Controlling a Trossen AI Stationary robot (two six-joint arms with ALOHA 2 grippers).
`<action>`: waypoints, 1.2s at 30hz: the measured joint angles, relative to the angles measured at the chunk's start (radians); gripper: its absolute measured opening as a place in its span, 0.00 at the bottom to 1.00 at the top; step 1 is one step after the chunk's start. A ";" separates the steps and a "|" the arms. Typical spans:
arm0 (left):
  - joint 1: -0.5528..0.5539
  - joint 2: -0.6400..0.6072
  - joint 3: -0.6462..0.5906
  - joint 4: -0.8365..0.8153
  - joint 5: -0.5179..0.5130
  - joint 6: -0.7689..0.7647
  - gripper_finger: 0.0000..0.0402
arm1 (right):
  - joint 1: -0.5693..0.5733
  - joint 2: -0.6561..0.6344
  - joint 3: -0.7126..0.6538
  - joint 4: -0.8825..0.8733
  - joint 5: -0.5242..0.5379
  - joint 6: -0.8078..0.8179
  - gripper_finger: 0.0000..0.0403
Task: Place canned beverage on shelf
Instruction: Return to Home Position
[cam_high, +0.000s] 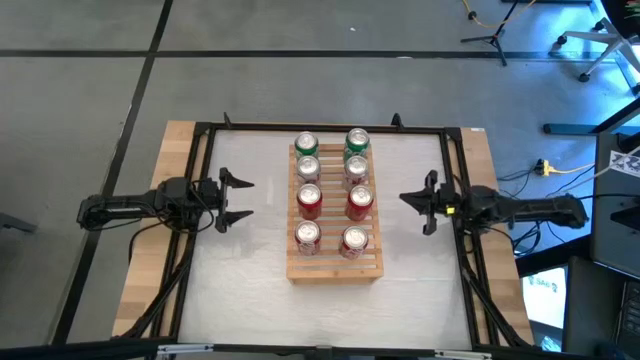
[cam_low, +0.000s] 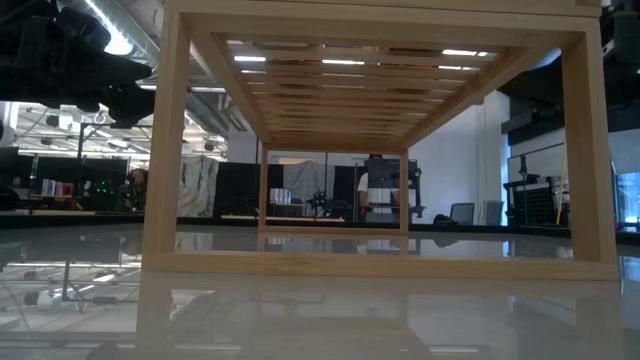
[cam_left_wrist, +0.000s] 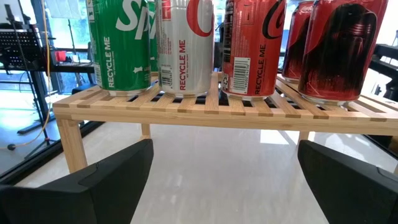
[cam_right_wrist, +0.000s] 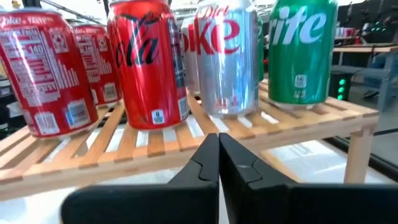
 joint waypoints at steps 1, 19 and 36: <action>0.000 0.000 0.000 0.000 0.000 0.000 0.97 | -0.014 0.000 -0.005 0.000 -0.021 0.007 0.00; 0.000 0.000 0.000 0.000 0.000 0.000 0.97 | -0.067 0.000 -0.019 -0.173 -0.097 0.062 0.00; 0.000 0.000 0.000 0.000 0.000 0.000 0.97 | -0.067 0.000 -0.018 -0.178 -0.097 0.061 0.00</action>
